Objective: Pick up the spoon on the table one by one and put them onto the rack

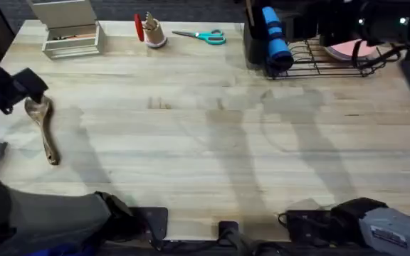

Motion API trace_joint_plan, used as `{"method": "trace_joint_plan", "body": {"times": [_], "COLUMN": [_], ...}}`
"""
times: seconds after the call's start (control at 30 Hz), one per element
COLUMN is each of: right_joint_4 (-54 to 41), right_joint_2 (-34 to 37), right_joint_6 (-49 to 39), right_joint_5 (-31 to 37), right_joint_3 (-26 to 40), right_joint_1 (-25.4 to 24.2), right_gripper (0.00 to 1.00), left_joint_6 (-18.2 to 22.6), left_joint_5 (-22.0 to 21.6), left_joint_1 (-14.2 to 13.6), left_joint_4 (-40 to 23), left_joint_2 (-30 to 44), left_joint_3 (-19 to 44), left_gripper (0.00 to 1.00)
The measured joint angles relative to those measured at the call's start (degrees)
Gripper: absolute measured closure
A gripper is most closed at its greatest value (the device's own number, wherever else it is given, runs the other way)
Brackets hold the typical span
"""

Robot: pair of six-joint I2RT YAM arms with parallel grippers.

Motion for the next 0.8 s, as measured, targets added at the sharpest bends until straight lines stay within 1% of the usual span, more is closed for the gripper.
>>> {"method": "trace_joint_plan", "body": {"times": [0.17, 0.27, 0.4, 0.5, 0.67, 0.73, 0.8], "right_joint_4": [0.0, 0.0, 0.0, 0.0, 0.0, 0.0, 0.0], "right_joint_2": [0.0, 0.0, 0.0, 0.0, 0.0, 0.0, 0.0], "right_joint_6": [-0.51, -0.73, -0.79, -0.81, -0.94, -0.94, -0.94], "right_joint_5": [0.0, 0.0, 0.0, 0.0, 0.0, 0.0, 0.0], "right_joint_3": [0.0, 0.0, 0.0, 0.0, 0.0, 0.0, 0.0], "right_joint_1": [0.0, 0.0, 0.0, 0.0, 0.0, 0.0, 0.0], "right_gripper": [0.009, 0.009, 0.009, 0.009, 0.009, 0.009, 0.009], "left_joint_6": [7.07, 10.03, 13.47, 14.95, 15.87, 16.0, 16.02], "left_joint_5": [0.82, 1.17, 1.89, 2.11, 2.37, 3.74, 6.15], "left_joint_1": [0.0, 0.0, 0.0, 0.24, 1.38, 2.15, 3.06], "left_joint_4": [-0.06, -0.04, 0.16, 1.34, 2.89, 3.35, 3.94], "left_joint_2": [3.41, 5.65, 8.07, 9.22, 10.6, 10.97, 11.12], "left_joint_3": [0.0, 0.0, 0.0, 0.0, 0.0, 0.0, 0.0], "left_gripper": [0.002, 0.005, 0.04, 0.043, 0.04, 0.035, 0.034]}}
